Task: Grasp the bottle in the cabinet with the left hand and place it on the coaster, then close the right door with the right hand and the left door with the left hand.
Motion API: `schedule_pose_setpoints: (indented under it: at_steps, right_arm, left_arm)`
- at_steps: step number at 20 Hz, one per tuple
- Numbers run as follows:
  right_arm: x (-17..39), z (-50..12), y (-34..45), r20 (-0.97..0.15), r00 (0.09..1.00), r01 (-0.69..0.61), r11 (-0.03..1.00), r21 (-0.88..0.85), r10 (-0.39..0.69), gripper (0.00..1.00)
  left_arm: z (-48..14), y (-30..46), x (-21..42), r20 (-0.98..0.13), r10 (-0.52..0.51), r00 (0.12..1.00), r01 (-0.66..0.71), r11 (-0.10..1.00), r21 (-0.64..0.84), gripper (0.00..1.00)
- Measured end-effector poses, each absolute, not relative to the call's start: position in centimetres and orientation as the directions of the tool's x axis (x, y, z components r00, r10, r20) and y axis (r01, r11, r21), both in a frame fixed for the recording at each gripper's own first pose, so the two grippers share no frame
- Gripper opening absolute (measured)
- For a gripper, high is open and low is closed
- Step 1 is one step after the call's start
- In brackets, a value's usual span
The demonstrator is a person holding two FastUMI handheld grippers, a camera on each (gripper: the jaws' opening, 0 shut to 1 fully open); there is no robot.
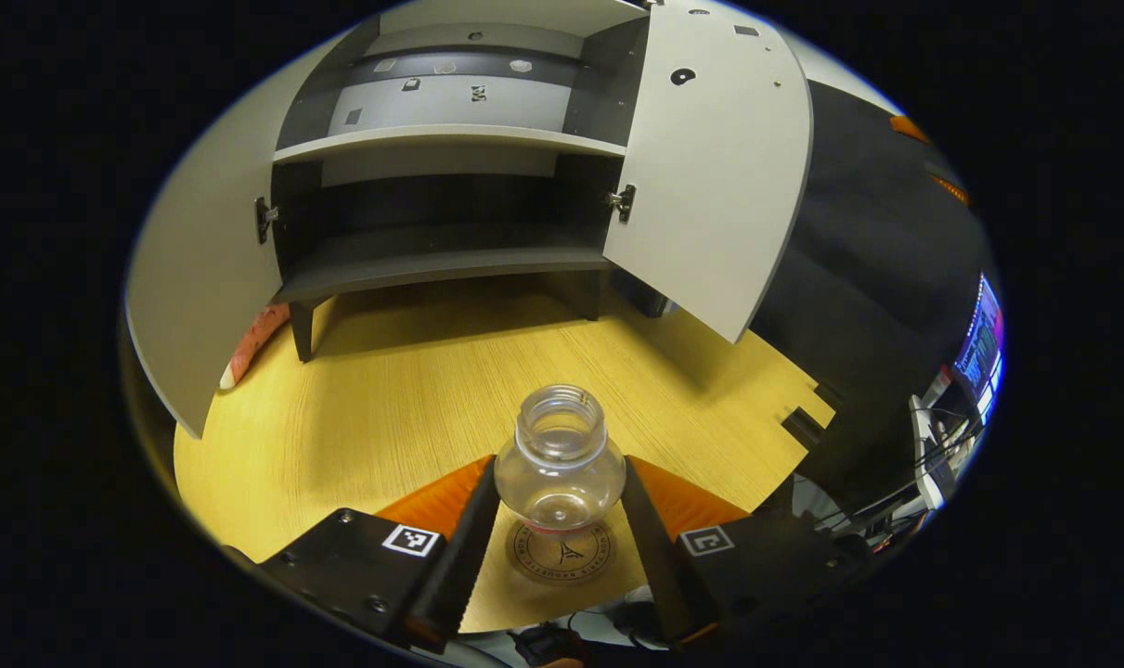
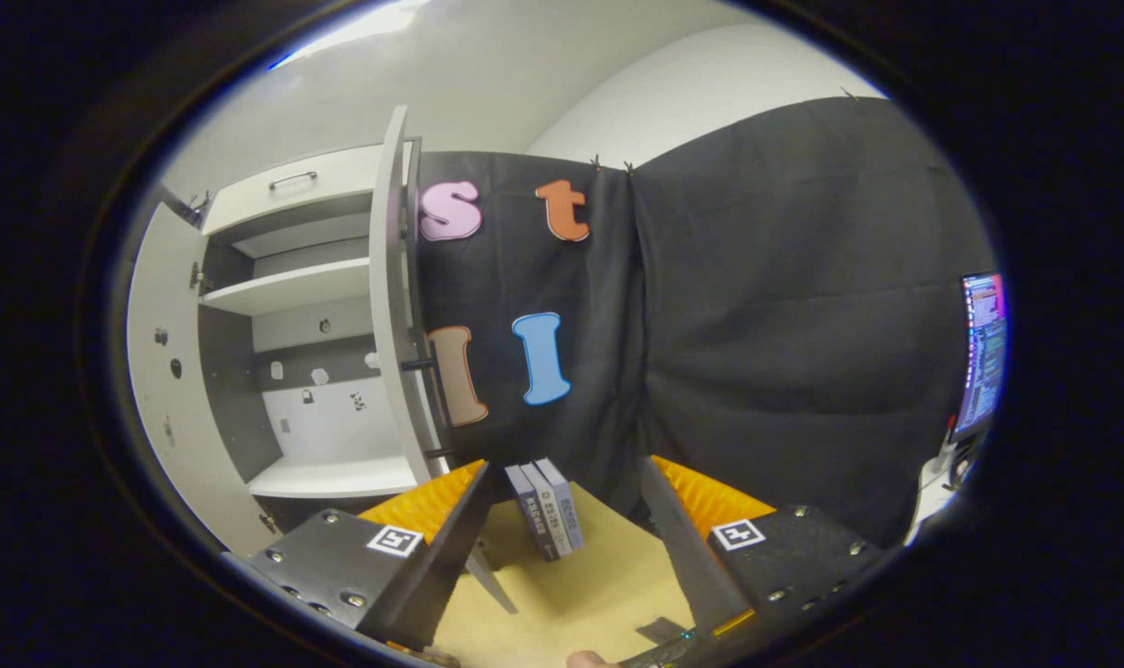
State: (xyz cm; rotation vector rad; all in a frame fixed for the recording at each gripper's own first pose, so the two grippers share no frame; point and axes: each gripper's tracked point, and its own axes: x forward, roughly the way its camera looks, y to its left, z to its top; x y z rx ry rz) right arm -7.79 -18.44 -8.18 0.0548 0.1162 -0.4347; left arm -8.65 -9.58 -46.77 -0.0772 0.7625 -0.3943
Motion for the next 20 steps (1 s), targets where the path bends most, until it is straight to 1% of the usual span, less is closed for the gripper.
schedule_pose_setpoints:
  at_steps: [1,4,6,7,9,10,11,15,18,19,20]
  right_arm:
    - [-7.7,-8.4,-18.4,-0.128,0.901,0.421,0.907,0.029,-0.414,0.98]
    - [-7.5,-8.8,-18.2,-0.138,0.902,0.417,0.908,0.035,-0.409,0.98]
    - [-7.4,-9.1,-18.2,-0.145,0.902,0.416,0.908,0.043,-0.406,0.98]
    - [-7.3,-9.2,-18.1,-0.149,0.903,0.414,0.909,0.048,-0.404,0.98]
    - [-7.3,-9.4,-18.3,-0.154,0.902,0.416,0.908,0.053,-0.404,0.98]
    - [-7.3,-9.4,-18.3,-0.154,0.902,0.416,0.908,0.057,-0.404,0.98]
    - [-7.2,-9.5,-18.3,-0.155,0.902,0.415,0.908,0.060,-0.402,0.98]
    - [-6.9,-10.0,-17.9,-0.164,0.905,0.406,0.912,0.062,-0.392,0.98]
    - [-6.6,-10.3,-17.6,-0.173,0.907,0.399,0.915,0.067,-0.383,0.98]
    - [-6.6,-10.5,-17.6,-0.174,0.908,0.398,0.915,0.069,-0.382,0.98]
    - [-6.6,-10.5,-17.7,-0.177,0.907,0.398,0.915,0.069,-0.382,0.94]
  left_arm:
    - [-46.6,-9.4,-8.9,-0.662,-0.373,0.650,0.320,0.925,-0.206,0.79]
    - [-45.9,-9.2,-8.9,-0.650,-0.374,0.662,0.330,0.924,-0.195,0.79]
    - [-46.0,-9.1,-9.2,-0.655,-0.376,0.655,0.334,0.922,-0.195,0.79]
    - [-45.9,-9.2,-9.2,-0.655,-0.377,0.655,0.336,0.922,-0.194,0.80]
    - [-46.0,-9.2,-9.1,-0.662,-0.381,0.645,0.335,0.920,-0.202,0.77]
    - [-46.0,-9.3,-9.2,-0.665,-0.384,0.640,0.333,0.919,-0.211,0.79]
    - [-45.7,-9.3,-9.2,-0.664,-0.389,0.638,0.334,0.917,-0.217,0.76]
    - [-44.4,-8.9,-9.3,-0.658,-0.385,0.647,0.355,0.916,-0.187,0.76]
    - [-44.8,-8.6,-10.7,-0.693,-0.386,0.609,0.383,0.908,-0.170,0.76]
    - [-45.0,-8.5,-11.1,-0.704,-0.385,0.598,0.390,0.906,-0.164,0.78]
    - [-45.3,-8.4,-11.4,-0.713,-0.381,0.589,0.395,0.905,-0.158,0.76]
